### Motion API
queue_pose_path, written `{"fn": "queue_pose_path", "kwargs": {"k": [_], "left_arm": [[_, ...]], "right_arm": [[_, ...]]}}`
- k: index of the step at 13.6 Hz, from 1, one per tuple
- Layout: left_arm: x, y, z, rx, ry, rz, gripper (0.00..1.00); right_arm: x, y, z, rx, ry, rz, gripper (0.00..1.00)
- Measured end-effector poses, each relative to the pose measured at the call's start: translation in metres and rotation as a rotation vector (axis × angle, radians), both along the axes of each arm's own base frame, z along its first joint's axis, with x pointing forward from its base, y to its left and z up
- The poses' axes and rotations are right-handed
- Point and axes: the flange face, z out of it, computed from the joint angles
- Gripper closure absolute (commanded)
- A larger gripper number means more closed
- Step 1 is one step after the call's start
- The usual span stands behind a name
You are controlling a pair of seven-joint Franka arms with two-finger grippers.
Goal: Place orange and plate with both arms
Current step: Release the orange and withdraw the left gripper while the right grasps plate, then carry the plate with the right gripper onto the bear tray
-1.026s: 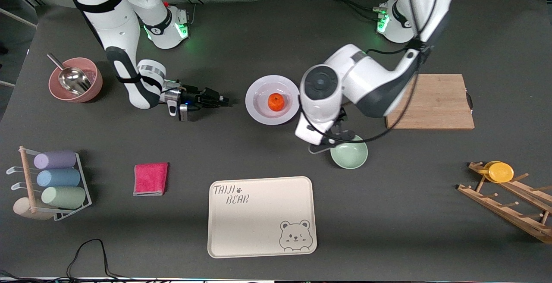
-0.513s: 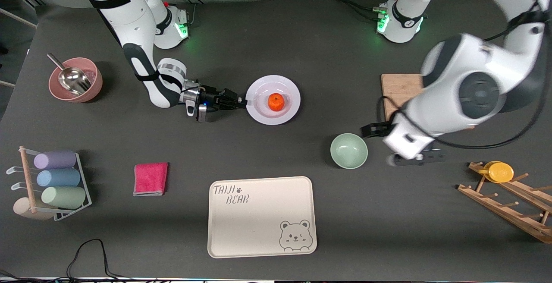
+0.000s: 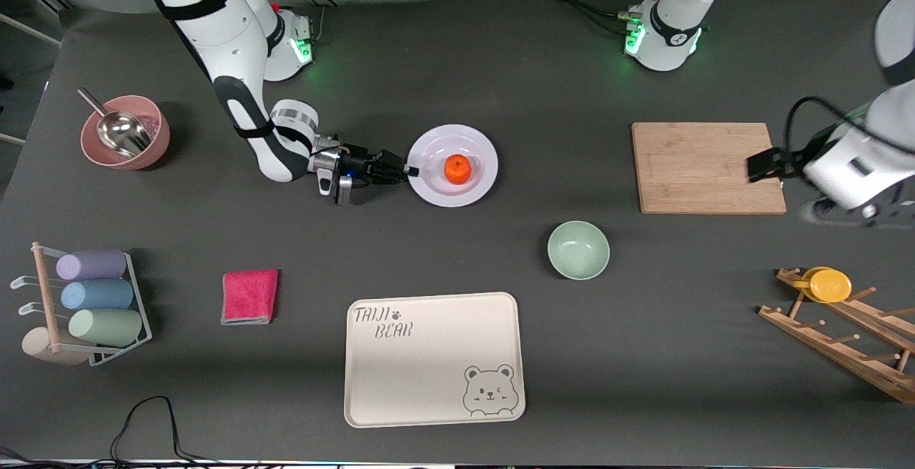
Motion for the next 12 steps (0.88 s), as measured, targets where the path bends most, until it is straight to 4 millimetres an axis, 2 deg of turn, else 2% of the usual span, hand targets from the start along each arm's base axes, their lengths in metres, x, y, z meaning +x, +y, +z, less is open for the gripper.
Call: {"fn": "queue_pose_path", "kwargs": {"k": [2,4,6,8,9,12], "left_arm": [[-0.025,-0.012,0.024,0.034,-0.052,-0.026,0.0],[-0.048,-0.023,0.035,0.033,-0.156,-0.048,0.0],[-0.071,-0.008,0.035,0.014,-0.209,-0.017,0.0],[-0.086,0.009,0.04,0.004,-0.22,0.015,0.0],[-0.089,0.013,0.044,-0.001,-0.214,0.024,0.0],[-0.091,0.015,0.054,-0.05,-0.153,0.048,0.0]], "right_arm": [[0.001,0.0,0.0,-0.004,-0.001,-0.001,1.0],[0.002,0.001,0.001,0.002,-0.005,0.0,1.0],[0.004,0.004,0.003,0.012,-0.009,0.001,1.0],[0.014,0.007,0.012,0.046,-0.019,-0.011,1.0],[0.023,0.008,0.022,0.068,-0.024,-0.024,1.0],[0.057,0.01,0.086,0.15,-0.012,-0.05,1.0]]}}
